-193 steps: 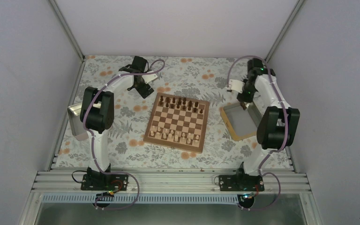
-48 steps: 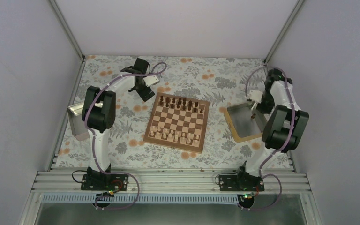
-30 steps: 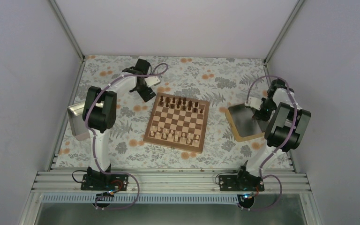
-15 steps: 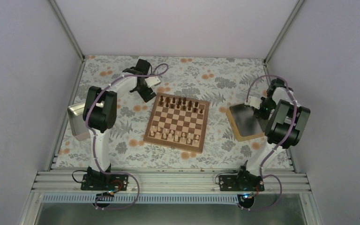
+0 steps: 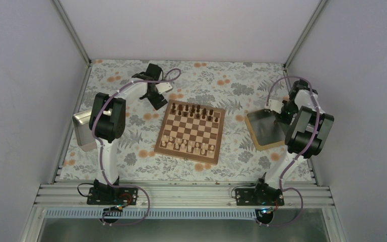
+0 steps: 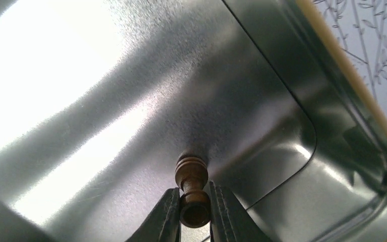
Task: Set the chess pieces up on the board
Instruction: Pick up the chess piece from the storage box, then place the chess piece on the chessboard.
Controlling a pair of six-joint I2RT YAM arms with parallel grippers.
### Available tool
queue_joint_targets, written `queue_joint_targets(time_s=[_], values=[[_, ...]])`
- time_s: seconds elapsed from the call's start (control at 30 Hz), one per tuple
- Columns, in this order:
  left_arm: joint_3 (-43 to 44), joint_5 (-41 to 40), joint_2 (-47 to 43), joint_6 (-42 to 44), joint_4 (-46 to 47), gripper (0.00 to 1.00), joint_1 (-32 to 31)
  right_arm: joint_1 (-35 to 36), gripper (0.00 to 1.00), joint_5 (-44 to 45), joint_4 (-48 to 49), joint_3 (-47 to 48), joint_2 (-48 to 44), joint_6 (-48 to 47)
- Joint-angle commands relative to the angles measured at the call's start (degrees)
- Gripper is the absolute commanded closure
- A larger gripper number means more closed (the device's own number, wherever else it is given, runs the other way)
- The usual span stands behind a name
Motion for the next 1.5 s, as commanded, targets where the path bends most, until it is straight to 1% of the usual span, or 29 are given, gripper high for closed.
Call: queue_joint_targets(time_s=[0.0,0.07,0.3,0.43,0.57,0.73,0.93,1.03,1.27,1.47], values=[[-0.7,-1.1,-0.5,0.4,0.3,0.00,-0.2,-0.5,0.92,-2.2,-5.1,4.6,-0.6,0.3],[-0.9,-1.2,-0.6,0.5,0.4,0.00,-0.1,-0.3,0.92,-2.6,-6.7,5.8,-0.7,0.3],[-1.2,-1.2,-0.8,0.6,0.6,0.00,0.0,-0.1,0.92,-2.8,-7.3,5.7,-0.5,0.8],[-1.7,-2.5,-1.3,1.0,1.2,0.00,0.7,2.1,0.92,-3.4,-8.9,8.5,-0.5,1.5],[-1.7,-2.6,-1.8,1.0,1.2,0.00,2.3,7.7,0.92,-3.1,-12.2,13.1,-0.3,3.3],[-1.5,-2.7,-2.6,1.0,1.1,0.00,3.6,18.3,0.92,-5.1,-16.5,20.1,2.1,7.2],[-1.6,-3.2,-3.1,1.1,1.2,0.00,3.6,28.8,0.92,-5.5,-16.7,25.8,8.3,10.9],[-1.7,-3.3,-3.3,1.2,1.3,0.00,3.6,33.0,0.91,-5.2,-15.7,26.5,10.8,12.1],[-1.8,-3.1,-4.0,1.3,1.4,0.00,3.8,39.1,0.91,-3.3,-13.2,26.2,13.9,14.4],[-1.9,-2.8,-4.0,1.4,1.3,0.00,3.9,41.4,0.91,-1.2,-13.0,25.1,14.5,15.7]])
